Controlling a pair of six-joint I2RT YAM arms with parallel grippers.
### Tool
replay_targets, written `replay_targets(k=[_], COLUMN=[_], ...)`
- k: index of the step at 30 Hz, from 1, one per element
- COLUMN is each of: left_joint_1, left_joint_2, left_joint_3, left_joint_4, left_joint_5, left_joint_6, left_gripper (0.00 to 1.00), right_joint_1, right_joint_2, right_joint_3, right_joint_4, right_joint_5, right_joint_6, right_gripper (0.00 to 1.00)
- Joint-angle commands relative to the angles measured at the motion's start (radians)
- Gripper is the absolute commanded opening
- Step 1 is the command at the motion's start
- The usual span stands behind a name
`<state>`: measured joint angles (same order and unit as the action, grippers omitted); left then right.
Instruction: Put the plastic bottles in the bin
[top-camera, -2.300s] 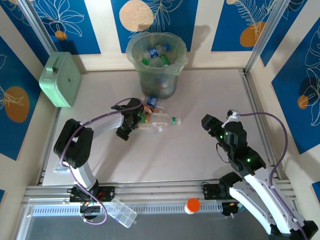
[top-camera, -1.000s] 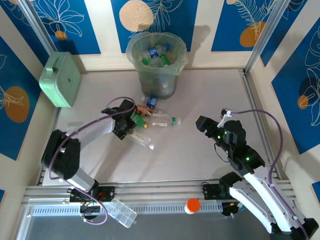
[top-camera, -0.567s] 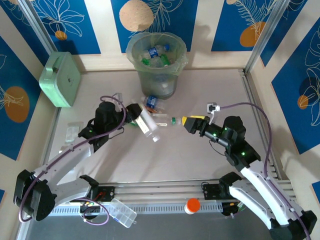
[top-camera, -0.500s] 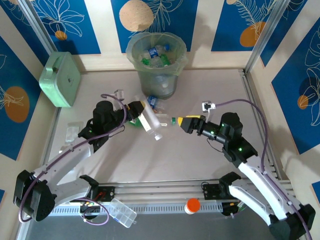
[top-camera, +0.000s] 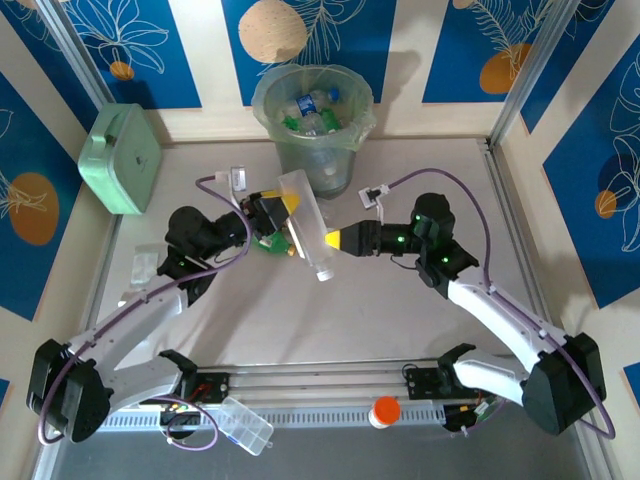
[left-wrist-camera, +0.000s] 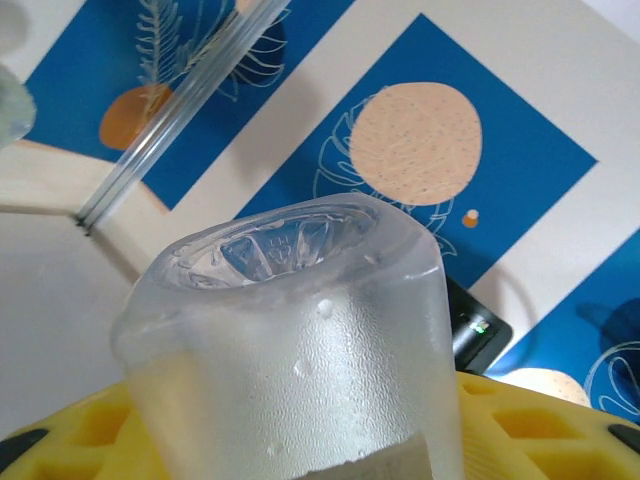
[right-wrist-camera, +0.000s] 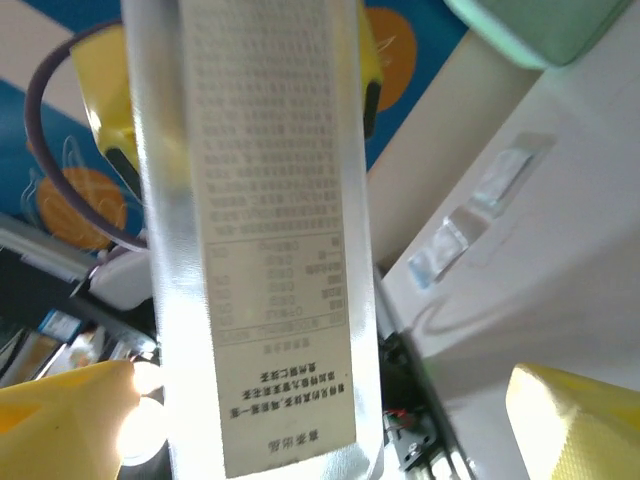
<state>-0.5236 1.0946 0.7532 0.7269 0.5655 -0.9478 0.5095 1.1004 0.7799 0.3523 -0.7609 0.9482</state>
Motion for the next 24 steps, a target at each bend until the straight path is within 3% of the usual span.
replay_targets(k=[1,4,13,15,21,24], left_joint_1=[0.003,-0.001,-0.012,-0.015,-0.015,-0.01], left_joint_2=[0.009,0.015,0.025,0.027,-0.049,-0.144], left_joint_3=[-0.008,-0.011,-0.012,-0.012,-0.004,0.033], left_joint_4=[0.133,0.138,0.149,0.147,-0.027,-0.294], left_joint_5=[0.063,0.066,0.073,0.079,0.017,-0.1], left_joint_6=[-0.043,-0.046,-0.045,-0.044,0.055,0.218], left_gripper=[0.48,0.48,0.49,0.51,0.96,0.99], right_joint_1=[0.047,0.065,0.078,0.08,0.074,0.057], right_joint_2=[0.011,0.022,0.038,0.036,0.017,0.001], right_joint_3=[0.055,0.068,0.079,0.075,0.076,0.1], right_joint_4=[0.097,0.106,0.119,0.114,0.07,-0.035], right_joint_5=[-0.071,-0.054,-0.027,-0.023,0.0,0.046], right_joint_6=[0.038,0.042,0.055,0.055,0.025,-0.038], right_gripper=[0.93,0.87,0.54,0.51,0.49,0.48])
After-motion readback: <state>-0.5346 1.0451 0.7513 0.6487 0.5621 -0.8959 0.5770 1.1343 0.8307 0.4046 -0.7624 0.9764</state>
